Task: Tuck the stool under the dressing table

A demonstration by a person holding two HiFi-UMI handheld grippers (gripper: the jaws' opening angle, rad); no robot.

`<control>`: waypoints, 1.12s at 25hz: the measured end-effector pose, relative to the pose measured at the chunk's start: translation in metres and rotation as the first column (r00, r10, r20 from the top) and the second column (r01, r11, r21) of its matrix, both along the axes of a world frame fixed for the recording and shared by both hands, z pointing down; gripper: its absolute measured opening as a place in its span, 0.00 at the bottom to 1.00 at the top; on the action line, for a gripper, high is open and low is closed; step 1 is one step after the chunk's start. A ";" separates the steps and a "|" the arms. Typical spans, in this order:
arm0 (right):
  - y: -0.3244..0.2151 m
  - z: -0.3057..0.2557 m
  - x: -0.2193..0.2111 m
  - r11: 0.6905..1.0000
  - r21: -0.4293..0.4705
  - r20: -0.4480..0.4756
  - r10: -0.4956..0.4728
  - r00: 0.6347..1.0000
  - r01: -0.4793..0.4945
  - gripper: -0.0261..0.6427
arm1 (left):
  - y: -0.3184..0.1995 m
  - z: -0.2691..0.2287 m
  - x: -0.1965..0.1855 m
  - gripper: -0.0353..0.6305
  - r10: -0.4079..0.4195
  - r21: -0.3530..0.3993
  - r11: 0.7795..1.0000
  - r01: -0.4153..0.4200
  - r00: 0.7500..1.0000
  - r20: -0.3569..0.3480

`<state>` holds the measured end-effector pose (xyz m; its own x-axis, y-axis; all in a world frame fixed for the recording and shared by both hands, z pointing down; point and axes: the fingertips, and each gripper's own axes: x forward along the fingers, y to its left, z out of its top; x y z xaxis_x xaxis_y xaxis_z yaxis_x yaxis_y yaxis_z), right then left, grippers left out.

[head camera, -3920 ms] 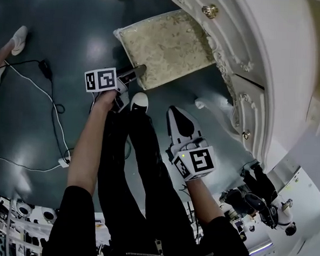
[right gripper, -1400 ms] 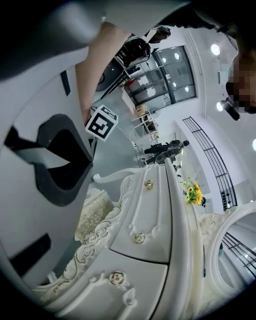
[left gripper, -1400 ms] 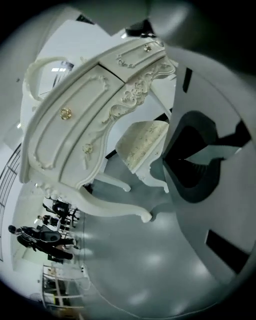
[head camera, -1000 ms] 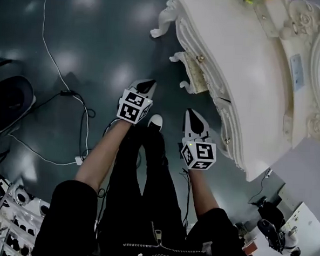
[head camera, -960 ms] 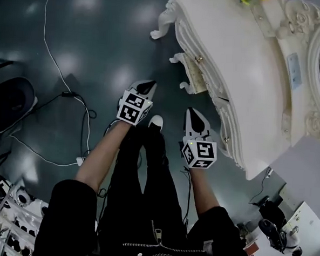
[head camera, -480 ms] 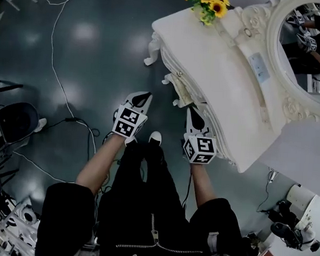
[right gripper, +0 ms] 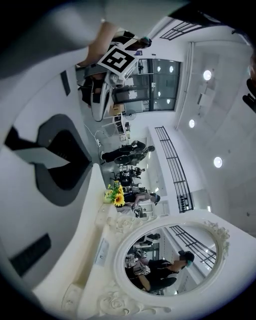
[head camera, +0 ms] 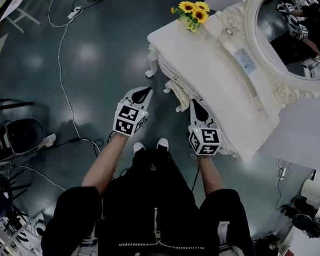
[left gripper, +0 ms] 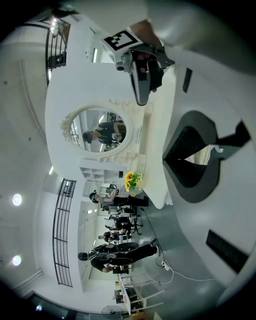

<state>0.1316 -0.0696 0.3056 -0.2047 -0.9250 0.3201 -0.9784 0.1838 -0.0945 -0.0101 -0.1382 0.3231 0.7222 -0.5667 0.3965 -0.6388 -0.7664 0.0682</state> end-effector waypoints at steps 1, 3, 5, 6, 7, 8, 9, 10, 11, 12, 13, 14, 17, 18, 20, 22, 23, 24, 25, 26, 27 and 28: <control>0.000 -0.006 -0.003 1.000 0.011 -0.010 -0.012 1.000 0.012 0.04 | 0.001 -0.007 -0.001 0.09 0.003 0.012 1.000 -0.003 1.000 -0.003; -0.004 -0.024 -0.005 0.998 0.048 -0.034 -0.033 0.999 0.035 0.04 | 0.000 -0.024 -0.001 0.09 0.009 0.043 0.999 -0.008 1.000 -0.008; -0.006 -0.047 0.001 0.995 0.095 -0.039 -0.027 0.999 0.030 0.04 | 0.000 -0.041 -0.001 0.09 0.013 0.075 0.997 -0.012 1.000 -0.017; -0.006 -0.058 0.006 0.993 0.117 -0.038 -0.017 0.999 0.022 0.04 | 0.000 -0.050 0.000 0.09 0.014 0.090 0.996 -0.012 1.000 -0.025; -0.006 -0.068 0.011 0.990 0.139 -0.039 -0.008 0.999 0.013 0.04 | -0.001 -0.061 0.001 0.09 0.016 0.106 0.994 -0.012 0.999 -0.035; -0.006 -0.079 0.015 0.987 0.159 -0.042 0.000 0.999 0.007 0.04 | -0.003 -0.072 0.002 0.09 0.018 0.125 0.992 -0.013 0.999 -0.045; -0.005 -0.088 0.019 0.984 0.178 -0.045 0.007 0.999 0.001 0.04 | -0.004 -0.082 0.003 0.09 0.022 0.144 0.989 -0.015 0.998 -0.051; -0.004 -0.095 0.022 0.981 0.193 -0.043 0.015 0.999 -0.006 0.04 | -0.004 -0.092 0.005 0.09 0.028 0.164 0.986 -0.019 0.998 -0.054; -0.002 -0.102 0.024 0.978 0.206 -0.037 0.023 0.999 -0.015 0.04 | -0.004 -0.101 0.006 0.09 0.033 0.183 0.983 -0.022 0.998 -0.056; -0.001 -0.107 0.027 0.976 0.218 -0.030 0.032 0.999 -0.025 0.04 | -0.005 -0.110 0.007 0.09 0.038 0.200 0.979 -0.025 0.997 -0.060; 0.001 -0.114 0.031 0.973 0.229 -0.027 0.040 0.999 -0.033 0.04 | -0.006 -0.118 0.009 0.09 0.041 0.215 0.976 -0.026 0.997 -0.067; 0.001 -0.120 0.034 0.969 0.242 -0.026 0.048 0.999 -0.040 0.04 | -0.007 -0.126 0.011 0.09 0.043 0.228 0.973 -0.024 0.996 -0.076; 0.004 -0.138 0.042 0.957 0.281 -0.026 0.077 0.997 -0.066 0.04 | -0.006 -0.144 0.017 0.09 0.048 0.254 0.967 -0.021 0.994 -0.102; 0.006 -0.142 0.045 0.954 0.291 -0.026 0.087 0.996 -0.076 0.04 | -0.004 -0.147 0.019 0.09 0.052 0.260 0.965 -0.023 0.993 -0.107; 0.009 -0.148 0.049 0.948 0.304 -0.025 0.104 0.994 -0.092 0.04 | -0.001 -0.153 0.023 0.09 0.062 0.269 0.963 -0.029 0.992 -0.114; 0.010 -0.150 0.051 0.947 0.305 -0.020 0.113 0.993 -0.102 0.04 | 0.001 -0.156 0.023 0.09 0.068 0.275 0.961 -0.033 0.991 -0.119; 0.012 -0.149 0.052 0.948 0.301 -0.017 0.117 0.993 -0.106 0.04 | 0.001 -0.156 0.023 0.09 0.071 0.276 0.960 -0.035 0.990 -0.121; 0.013 -0.148 0.052 0.949 0.296 -0.017 0.120 0.993 -0.110 0.04 | 0.002 -0.156 0.023 0.09 0.073 0.276 0.961 -0.037 0.990 -0.122; 0.014 -0.145 0.052 0.951 0.290 -0.019 0.122 0.992 -0.111 0.04 | 0.003 -0.156 0.023 0.09 0.075 0.275 0.961 -0.039 0.990 -0.122; 0.015 -0.143 0.051 0.952 0.284 -0.021 0.121 0.992 -0.110 0.04 | 0.004 -0.156 0.023 0.09 0.076 0.274 0.961 -0.041 0.990 -0.121; 0.016 -0.142 0.051 0.954 0.281 -0.021 0.120 0.993 -0.109 0.04 | 0.005 -0.155 0.022 0.09 0.078 0.274 0.961 -0.043 0.990 -0.120; 0.016 -0.140 0.050 0.954 0.279 -0.021 0.118 0.993 -0.108 0.04 | 0.005 -0.154 0.022 0.09 0.080 0.274 0.961 -0.045 0.990 -0.118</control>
